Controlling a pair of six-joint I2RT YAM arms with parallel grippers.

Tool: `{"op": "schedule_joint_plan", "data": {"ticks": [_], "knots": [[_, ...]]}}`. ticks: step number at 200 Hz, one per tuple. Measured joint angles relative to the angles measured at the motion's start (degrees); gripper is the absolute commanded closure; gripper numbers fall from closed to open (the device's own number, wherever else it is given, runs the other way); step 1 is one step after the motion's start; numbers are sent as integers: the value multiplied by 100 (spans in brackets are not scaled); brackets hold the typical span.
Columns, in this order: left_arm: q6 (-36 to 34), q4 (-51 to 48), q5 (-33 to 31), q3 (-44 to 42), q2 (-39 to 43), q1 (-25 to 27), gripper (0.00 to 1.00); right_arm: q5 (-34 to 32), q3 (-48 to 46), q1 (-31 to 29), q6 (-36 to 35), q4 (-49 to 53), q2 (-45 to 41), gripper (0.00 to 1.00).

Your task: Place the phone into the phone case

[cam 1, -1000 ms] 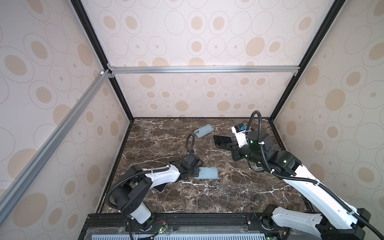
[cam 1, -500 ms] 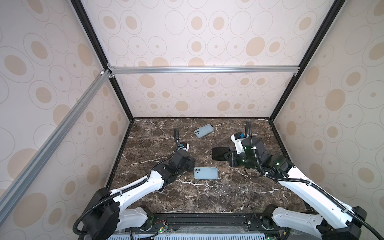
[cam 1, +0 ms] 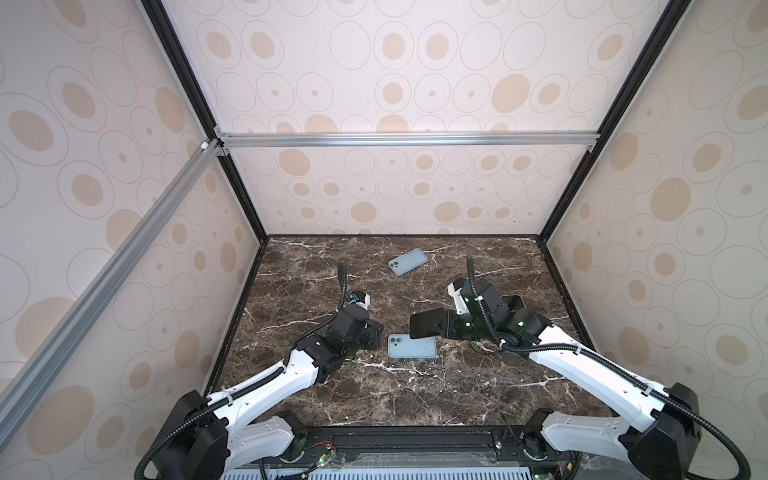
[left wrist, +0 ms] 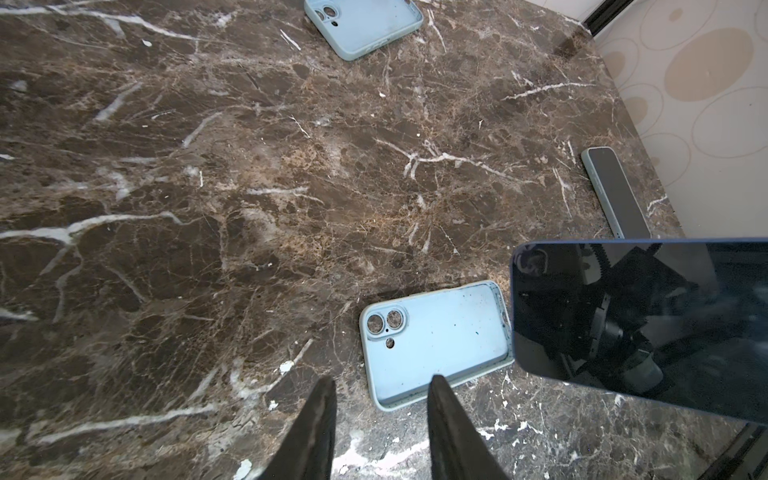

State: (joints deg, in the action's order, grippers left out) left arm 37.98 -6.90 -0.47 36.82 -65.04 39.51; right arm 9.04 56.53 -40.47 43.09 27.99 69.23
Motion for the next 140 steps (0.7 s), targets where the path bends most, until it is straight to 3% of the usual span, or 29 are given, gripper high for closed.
{"op": "schedule_joint_plan", "data": {"ticks": [140], "knots": [[129,293,538,-168,-243,-227,65,426,-24,2,212,-546,719,100]]}}
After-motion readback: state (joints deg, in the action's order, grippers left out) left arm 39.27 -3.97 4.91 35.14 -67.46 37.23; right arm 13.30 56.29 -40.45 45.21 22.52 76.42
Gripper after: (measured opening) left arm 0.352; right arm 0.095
